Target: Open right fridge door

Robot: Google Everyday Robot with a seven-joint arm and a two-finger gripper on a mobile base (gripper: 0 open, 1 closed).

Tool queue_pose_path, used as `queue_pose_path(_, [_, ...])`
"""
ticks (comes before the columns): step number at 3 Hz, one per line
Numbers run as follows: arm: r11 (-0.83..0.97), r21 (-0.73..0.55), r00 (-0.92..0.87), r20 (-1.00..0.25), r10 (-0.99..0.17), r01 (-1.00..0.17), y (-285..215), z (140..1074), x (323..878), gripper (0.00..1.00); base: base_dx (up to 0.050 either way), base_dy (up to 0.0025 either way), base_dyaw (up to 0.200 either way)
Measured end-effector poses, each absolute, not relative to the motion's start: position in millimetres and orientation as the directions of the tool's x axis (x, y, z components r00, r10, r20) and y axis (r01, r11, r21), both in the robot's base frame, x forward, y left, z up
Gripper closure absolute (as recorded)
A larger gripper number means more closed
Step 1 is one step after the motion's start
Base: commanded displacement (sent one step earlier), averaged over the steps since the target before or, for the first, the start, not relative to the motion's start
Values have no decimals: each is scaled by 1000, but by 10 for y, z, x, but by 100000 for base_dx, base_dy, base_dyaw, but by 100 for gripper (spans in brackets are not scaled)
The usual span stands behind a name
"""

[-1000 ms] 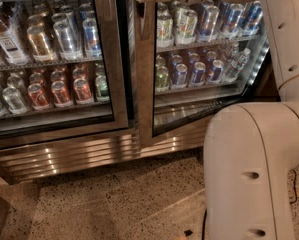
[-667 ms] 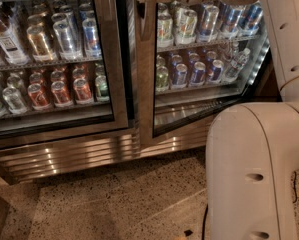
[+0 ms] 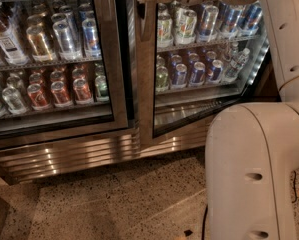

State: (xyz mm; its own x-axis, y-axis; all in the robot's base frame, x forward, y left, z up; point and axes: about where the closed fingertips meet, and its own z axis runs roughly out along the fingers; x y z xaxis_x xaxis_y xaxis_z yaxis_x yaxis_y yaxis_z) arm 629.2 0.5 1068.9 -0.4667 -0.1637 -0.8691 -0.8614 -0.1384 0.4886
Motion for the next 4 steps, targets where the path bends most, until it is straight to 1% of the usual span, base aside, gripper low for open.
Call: queue_pose_path(4, [-169, 496, -472, -866, -163, -852, -26, 10698, 6247, 100, 0, 0, 0])
